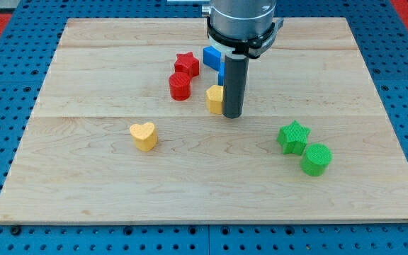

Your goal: Move yellow hexagon at bottom right to red circle

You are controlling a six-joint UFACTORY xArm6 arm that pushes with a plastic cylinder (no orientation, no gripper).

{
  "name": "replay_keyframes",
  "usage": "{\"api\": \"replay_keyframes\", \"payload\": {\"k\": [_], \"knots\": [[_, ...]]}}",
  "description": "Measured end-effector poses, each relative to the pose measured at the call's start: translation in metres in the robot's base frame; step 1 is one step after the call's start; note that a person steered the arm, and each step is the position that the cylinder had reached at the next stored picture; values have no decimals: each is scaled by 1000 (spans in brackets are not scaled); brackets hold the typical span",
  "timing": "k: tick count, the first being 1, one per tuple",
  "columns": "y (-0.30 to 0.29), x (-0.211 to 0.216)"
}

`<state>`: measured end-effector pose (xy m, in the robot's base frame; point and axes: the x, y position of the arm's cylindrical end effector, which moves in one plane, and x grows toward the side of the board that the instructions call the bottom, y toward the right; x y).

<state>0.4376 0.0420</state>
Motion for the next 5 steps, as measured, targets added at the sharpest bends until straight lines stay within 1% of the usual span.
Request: {"api": "replay_keyframes", "payload": {"k": [4,5], "knots": [[-12,-1],[-8,0]]}}
